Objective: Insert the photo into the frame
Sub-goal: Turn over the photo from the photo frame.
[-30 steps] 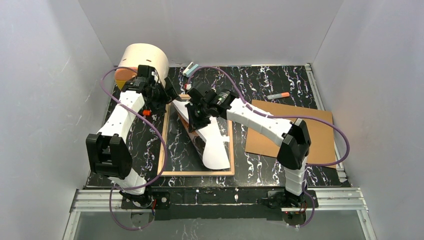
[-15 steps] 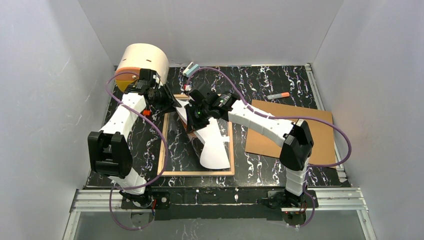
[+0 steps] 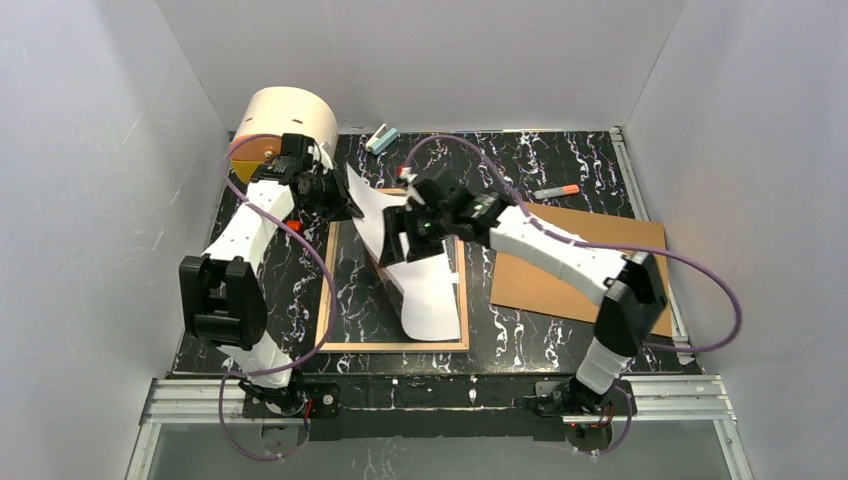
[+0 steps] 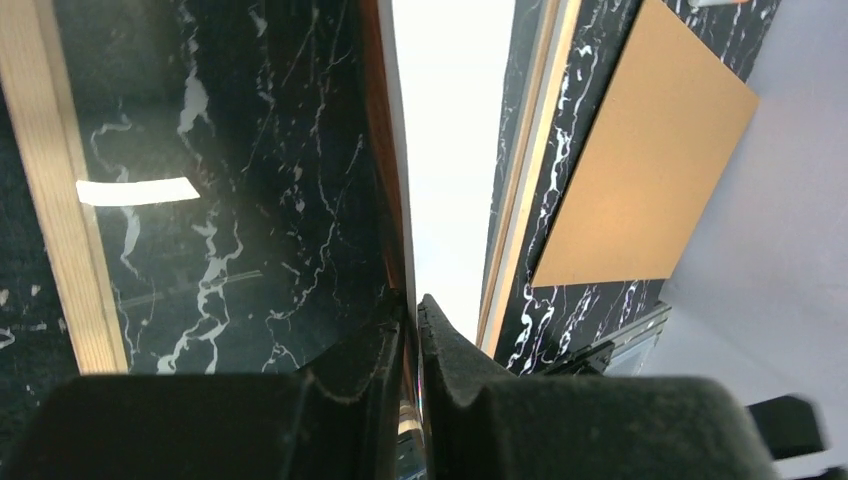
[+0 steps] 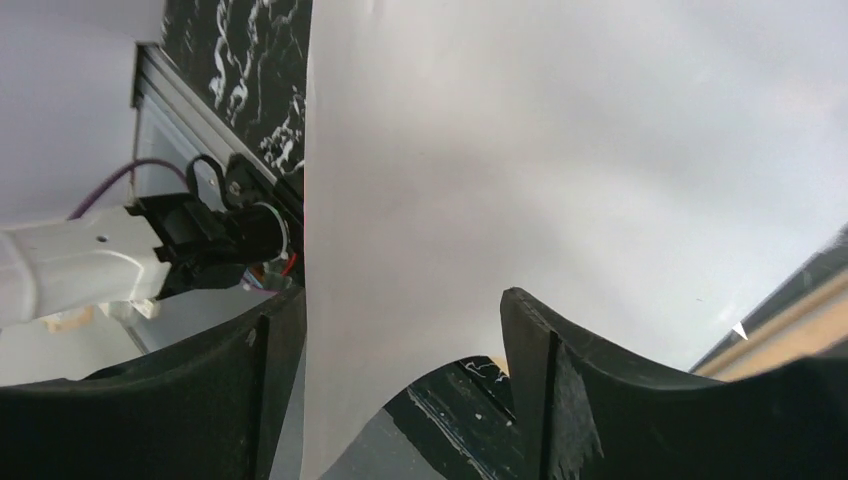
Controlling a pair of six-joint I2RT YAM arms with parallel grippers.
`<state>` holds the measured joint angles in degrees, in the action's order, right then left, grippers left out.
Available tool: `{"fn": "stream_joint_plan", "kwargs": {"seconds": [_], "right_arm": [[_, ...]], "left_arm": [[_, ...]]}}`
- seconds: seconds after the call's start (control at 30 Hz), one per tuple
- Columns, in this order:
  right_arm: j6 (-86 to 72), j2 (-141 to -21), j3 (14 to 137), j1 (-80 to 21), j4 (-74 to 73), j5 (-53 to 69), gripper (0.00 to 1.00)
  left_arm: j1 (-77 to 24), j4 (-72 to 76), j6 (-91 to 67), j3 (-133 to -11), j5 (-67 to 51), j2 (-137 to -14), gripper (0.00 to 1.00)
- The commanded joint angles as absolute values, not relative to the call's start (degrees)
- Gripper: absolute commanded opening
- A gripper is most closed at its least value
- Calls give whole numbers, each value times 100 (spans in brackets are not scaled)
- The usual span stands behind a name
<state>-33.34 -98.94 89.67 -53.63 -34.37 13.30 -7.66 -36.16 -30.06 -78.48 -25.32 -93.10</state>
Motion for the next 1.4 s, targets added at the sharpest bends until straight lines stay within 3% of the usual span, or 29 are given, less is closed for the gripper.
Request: {"fn": "stream_joint_plan", "kwargs": {"seconds": [0.0,0.33,0.77,1.0,1.2,1.37], "right_arm": [[-3665,-8954,8363,-4676,-2567,1693,79],[-4863,-7639,6717,-3257,-1837,1359,82],[-5005,-7988,6326,-2795,-2415,1001,79],[-4712,-8420,6403,-2791,-2729,841,77],[-4665,-8543,6483,-2774,-3017,461,78],[-4636,-8611,6409,-2749,-2989,463,78]], "left_arm": [[-747,-3576,-2488,-8289,-3183,-9487,9],[-747,-3499,-2516,-8301,-3546,-9643,11],[-747,-3334,-3137,-7582,-2762,-9402,13],[-747,-3586,-2918,-7724,-2232,-9444,26],[-747,-3856,-2648,-7793,-1643,-9386,46],[-747,-3783,-2554,-7475,-1618,-9413,53]]}}
